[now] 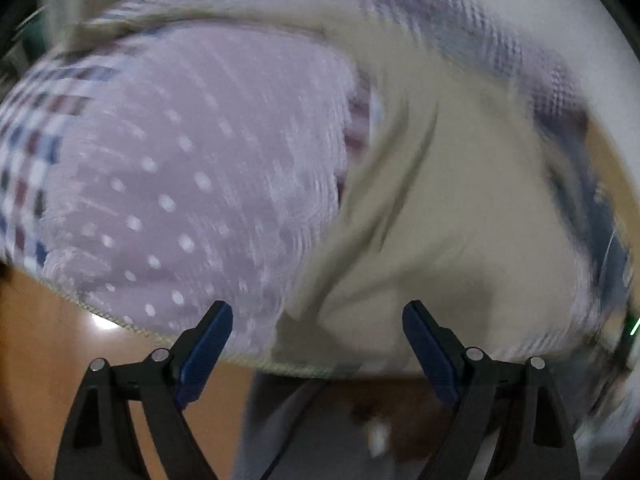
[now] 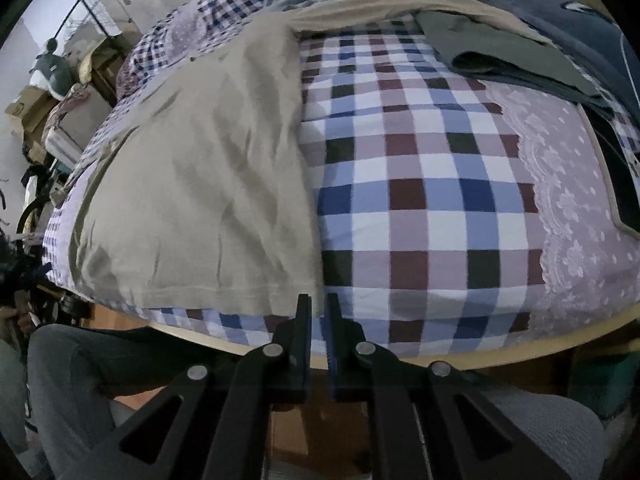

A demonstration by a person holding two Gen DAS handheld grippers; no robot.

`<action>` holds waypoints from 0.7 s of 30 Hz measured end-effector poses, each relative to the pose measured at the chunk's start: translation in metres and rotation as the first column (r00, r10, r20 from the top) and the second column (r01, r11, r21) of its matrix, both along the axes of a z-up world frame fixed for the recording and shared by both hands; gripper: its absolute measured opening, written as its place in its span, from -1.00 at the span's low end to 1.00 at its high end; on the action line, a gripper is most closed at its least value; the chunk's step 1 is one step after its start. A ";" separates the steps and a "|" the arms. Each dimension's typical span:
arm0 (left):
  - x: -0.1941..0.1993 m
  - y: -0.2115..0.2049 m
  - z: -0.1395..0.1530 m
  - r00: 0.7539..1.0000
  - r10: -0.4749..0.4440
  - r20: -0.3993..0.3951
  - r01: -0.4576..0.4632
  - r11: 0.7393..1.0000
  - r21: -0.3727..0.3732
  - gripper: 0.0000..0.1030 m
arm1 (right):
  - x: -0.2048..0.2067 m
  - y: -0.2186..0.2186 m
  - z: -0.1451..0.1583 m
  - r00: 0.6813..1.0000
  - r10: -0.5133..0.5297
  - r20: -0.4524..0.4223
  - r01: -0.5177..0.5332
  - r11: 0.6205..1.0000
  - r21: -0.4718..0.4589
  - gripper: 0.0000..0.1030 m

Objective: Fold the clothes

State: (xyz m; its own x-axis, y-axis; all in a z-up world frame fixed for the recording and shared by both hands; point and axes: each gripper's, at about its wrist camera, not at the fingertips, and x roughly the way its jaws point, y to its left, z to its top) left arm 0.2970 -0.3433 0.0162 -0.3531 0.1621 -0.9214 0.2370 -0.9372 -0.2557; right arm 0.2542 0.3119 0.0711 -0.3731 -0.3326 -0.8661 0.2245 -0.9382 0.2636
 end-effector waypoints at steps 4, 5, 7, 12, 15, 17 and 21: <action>-0.009 0.008 -0.016 0.994 -0.071 0.080 0.072 0.997 -0.009 0.52 | -0.001 -0.009 0.004 0.999 0.037 -0.023 -0.037 0.999 -0.013 -0.65; -0.010 0.008 -0.018 0.993 -0.074 0.088 0.075 0.997 -0.003 0.48 | -0.002 -0.011 0.004 0.999 0.041 -0.027 -0.041 0.999 -0.014 -0.55; -0.012 0.008 -0.027 0.990 -0.072 0.123 0.070 0.997 0.018 -0.08 | -0.003 -0.015 0.002 0.999 0.045 -0.030 -0.045 0.999 -0.012 -0.19; -0.010 0.017 -0.036 0.979 -0.086 0.186 0.089 0.996 -0.007 -0.80 | -0.010 -0.026 -0.009 0.998 0.066 -0.005 -0.066 0.998 0.014 -0.19; -0.003 0.024 -0.034 0.973 -0.109 0.203 0.109 0.994 0.011 -0.93 | -0.013 -0.036 -0.016 0.995 0.102 0.011 -0.102 0.994 0.040 -0.33; 0.005 0.028 -0.028 0.973 -0.131 0.190 0.126 0.991 0.037 -0.94 | -0.012 -0.044 -0.020 0.991 0.134 0.022 -0.135 0.988 0.072 -1.00; 0.024 0.027 0.001 0.987 -0.128 0.097 0.118 0.988 0.104 -0.96 | -0.001 -0.044 -0.010 0.986 0.167 0.011 -0.167 0.983 0.073 -1.00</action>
State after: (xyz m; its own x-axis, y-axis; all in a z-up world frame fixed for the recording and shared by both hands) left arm 0.3212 -0.3168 0.0171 -0.2289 0.2892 -0.9295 0.1515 -0.9326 -0.3275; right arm 0.2533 0.2679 0.0615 -0.3131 -0.3251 -0.8923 0.3786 -0.9044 0.1967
